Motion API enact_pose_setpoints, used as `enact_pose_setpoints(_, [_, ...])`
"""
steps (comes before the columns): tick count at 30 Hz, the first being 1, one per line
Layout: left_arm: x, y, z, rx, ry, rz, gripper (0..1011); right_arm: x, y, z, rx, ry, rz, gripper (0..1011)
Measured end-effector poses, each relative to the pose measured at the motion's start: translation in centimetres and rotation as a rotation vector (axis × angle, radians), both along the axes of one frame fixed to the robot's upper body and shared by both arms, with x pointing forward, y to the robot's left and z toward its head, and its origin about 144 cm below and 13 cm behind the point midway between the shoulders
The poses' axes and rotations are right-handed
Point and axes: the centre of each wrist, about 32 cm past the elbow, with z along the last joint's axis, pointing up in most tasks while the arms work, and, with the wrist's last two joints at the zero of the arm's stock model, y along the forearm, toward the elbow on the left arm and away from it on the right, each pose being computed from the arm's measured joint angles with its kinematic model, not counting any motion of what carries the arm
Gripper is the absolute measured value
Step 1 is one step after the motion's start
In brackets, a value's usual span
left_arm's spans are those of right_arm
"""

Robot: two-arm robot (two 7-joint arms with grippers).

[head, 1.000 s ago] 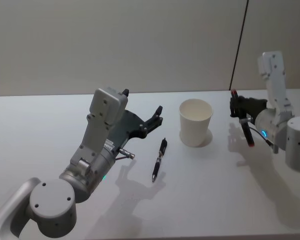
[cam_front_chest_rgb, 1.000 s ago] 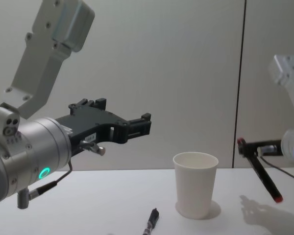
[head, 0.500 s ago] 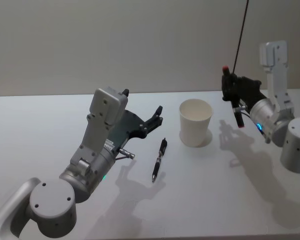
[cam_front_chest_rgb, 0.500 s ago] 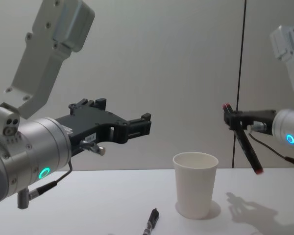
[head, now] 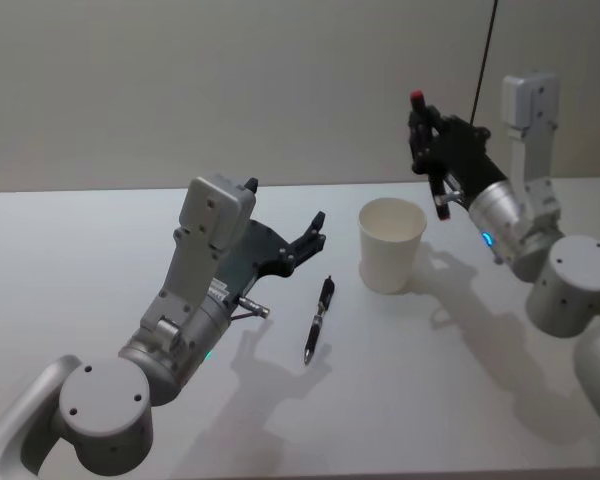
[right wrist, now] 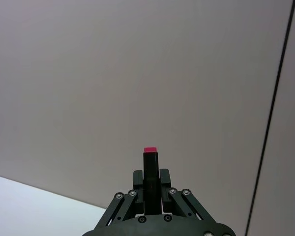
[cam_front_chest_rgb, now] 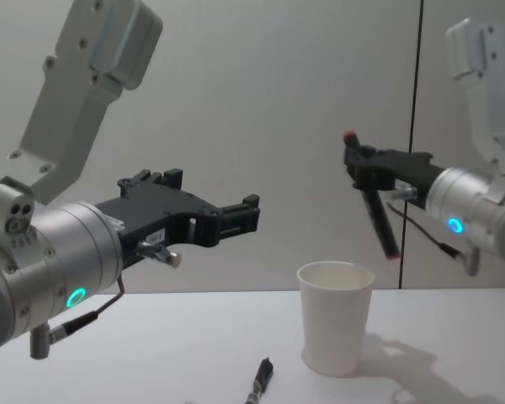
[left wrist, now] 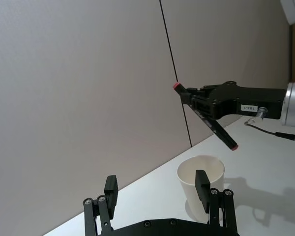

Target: Place the pen into the pen holder.

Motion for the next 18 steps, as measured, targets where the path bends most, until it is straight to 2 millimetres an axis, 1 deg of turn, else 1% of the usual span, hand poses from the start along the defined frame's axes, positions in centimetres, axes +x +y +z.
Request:
enact_pose_setpoints(8, [0.0,0.0,0.0,0.0,0.0,0.0,1003,1.1,1.3,-1.1,0.014,-0.07,0.033,183])
enact_pose_setpoints(18, [0.0,0.0,0.0,0.0,0.0,0.0,1003,1.9,2.2,-2.4,0.014,-0.104,0.047,183])
